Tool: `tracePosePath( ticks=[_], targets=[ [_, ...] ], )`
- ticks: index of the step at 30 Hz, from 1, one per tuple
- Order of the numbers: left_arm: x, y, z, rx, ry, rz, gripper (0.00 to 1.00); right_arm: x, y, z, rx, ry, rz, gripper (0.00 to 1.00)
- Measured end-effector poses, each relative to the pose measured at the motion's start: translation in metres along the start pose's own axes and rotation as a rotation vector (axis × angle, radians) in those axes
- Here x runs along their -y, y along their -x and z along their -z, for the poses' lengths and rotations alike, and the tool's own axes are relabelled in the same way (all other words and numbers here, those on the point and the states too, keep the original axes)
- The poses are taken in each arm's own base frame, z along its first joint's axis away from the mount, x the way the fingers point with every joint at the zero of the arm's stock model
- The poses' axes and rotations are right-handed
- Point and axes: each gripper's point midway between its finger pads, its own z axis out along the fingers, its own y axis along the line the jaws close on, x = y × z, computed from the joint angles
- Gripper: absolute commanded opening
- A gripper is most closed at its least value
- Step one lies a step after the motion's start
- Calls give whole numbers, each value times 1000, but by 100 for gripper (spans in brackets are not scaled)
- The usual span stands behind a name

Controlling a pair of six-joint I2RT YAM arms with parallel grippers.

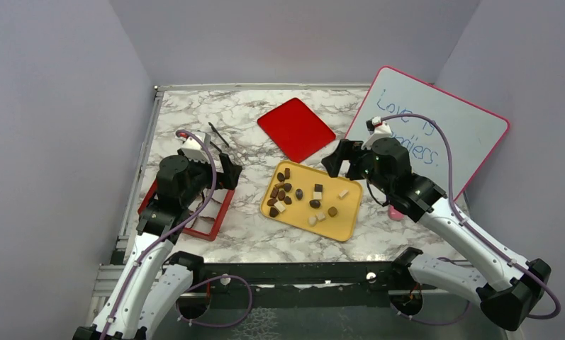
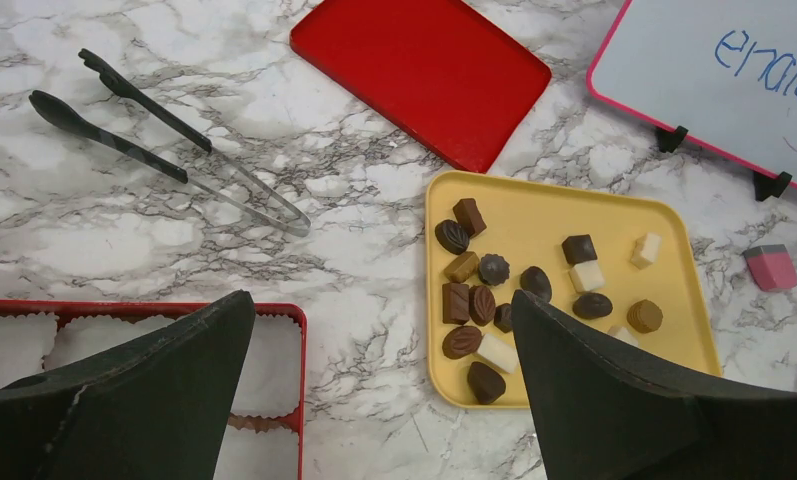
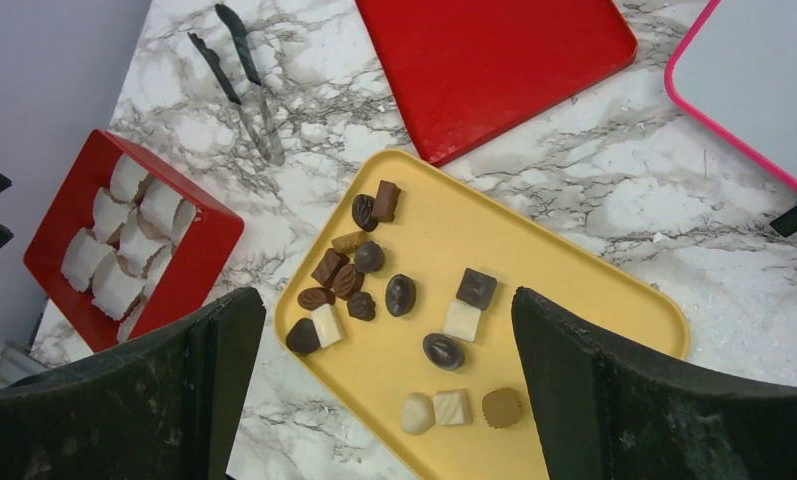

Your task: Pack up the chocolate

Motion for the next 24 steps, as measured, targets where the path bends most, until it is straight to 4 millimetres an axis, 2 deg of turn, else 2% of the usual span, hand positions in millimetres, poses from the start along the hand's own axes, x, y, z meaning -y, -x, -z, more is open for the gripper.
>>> tracePosePath(
  ticks=[7,13,18,24],
  targets=[
    [0,0,0,0,0,0,99,-3,-2,-1,-11,15,-6,100],
    [0,0,1,3,0,0,99,-15,-4,-8,-36,61,-22,100],
    [-4,5,5,29,25,-4,99,-26,-7,-29,-66,95,-23,100],
    [-16,13,13,73,104,-9,99,-43,-13,-66,-116,143,-9,92]
  ],
)
